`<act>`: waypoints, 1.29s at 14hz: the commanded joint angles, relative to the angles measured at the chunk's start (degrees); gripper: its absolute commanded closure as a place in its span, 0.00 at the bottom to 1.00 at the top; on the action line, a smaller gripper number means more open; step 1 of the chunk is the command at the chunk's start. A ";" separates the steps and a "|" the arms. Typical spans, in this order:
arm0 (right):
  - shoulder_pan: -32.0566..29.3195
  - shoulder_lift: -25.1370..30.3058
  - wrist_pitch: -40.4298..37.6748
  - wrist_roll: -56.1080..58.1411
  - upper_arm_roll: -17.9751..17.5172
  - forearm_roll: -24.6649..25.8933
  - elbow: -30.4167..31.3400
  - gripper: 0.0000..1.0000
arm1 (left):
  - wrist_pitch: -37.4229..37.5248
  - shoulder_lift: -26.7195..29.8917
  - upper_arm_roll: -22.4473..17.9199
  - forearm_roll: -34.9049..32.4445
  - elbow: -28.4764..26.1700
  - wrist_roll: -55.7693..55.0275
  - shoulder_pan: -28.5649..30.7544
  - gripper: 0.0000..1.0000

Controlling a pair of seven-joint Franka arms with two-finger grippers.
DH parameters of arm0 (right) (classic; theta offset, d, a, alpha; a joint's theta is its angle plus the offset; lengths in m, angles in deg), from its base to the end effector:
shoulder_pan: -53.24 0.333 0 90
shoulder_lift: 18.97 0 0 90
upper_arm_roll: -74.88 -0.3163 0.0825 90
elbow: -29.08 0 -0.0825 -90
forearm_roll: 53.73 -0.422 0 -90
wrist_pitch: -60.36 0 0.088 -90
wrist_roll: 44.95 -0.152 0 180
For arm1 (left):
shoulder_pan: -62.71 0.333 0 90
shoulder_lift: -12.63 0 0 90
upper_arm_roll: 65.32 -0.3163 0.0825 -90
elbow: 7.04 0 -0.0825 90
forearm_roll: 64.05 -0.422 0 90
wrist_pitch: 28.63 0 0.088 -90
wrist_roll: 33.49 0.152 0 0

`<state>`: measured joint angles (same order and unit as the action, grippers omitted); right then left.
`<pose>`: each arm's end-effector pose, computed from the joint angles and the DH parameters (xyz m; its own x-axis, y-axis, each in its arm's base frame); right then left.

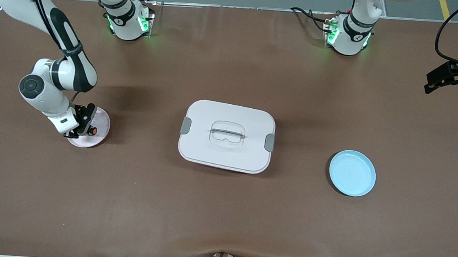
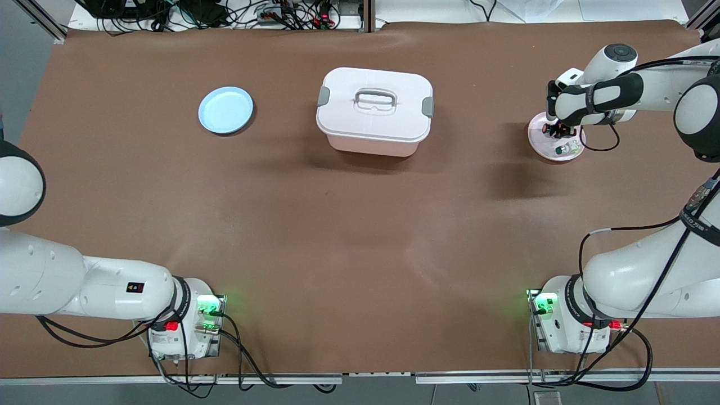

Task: Transfer orange switch to right arm and place
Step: 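Lower the orange switch onto the pink plate with the right gripper, then open the right gripper and lift it away from the plate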

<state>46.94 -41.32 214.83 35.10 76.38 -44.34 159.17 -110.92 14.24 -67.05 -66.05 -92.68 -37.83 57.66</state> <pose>0.5531 -0.0746 0.1094 0.1614 0.9837 -0.0791 0.9864 -0.1584 0.0428 0.5674 -0.0270 0.6229 0.9994 0.0224 -0.0277 0.0214 -0.9991 -0.0361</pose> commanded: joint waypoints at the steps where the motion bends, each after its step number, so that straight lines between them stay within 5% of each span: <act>1: -1.26 -1.03 0.57 0.36 -0.80 1.51 -1.07 1.00 | -0.06 1.38 -0.73 0.77 -0.93 1.00 -0.49 0.00; 6: -0.91 -1.65 0.65 0.37 -0.88 1.78 -1.77 1.00 | -0.24 0.59 -0.73 0.85 -0.67 0.74 -0.49 0.00; 7: -0.91 -1.65 0.66 0.37 -0.88 1.78 -1.95 0.89 | -0.24 0.50 -0.73 0.86 -0.67 0.74 -0.75 0.00; 8: -1.08 -1.65 0.57 0.37 -0.88 1.69 -2.30 0.01 | -0.24 0.59 -0.73 0.86 -0.76 0.74 -0.75 0.00; 13: -0.91 -1.04 -0.66 -0.42 -0.97 1.52 -3.62 0.00 | -0.24 0.59 -0.64 0.94 -0.84 1.09 -0.49 0.00; 18: -0.82 2.91 -15.58 -7.17 -1.15 0.90 -8.18 0.00 | -0.24 0.24 -0.64 0.86 -0.84 1.09 -0.57 0.00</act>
<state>46.94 -41.39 204.57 31.86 76.17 -44.15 152.23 -110.94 14.14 -67.04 -66.05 -93.14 -37.83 57.59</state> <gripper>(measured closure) 0.000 0.000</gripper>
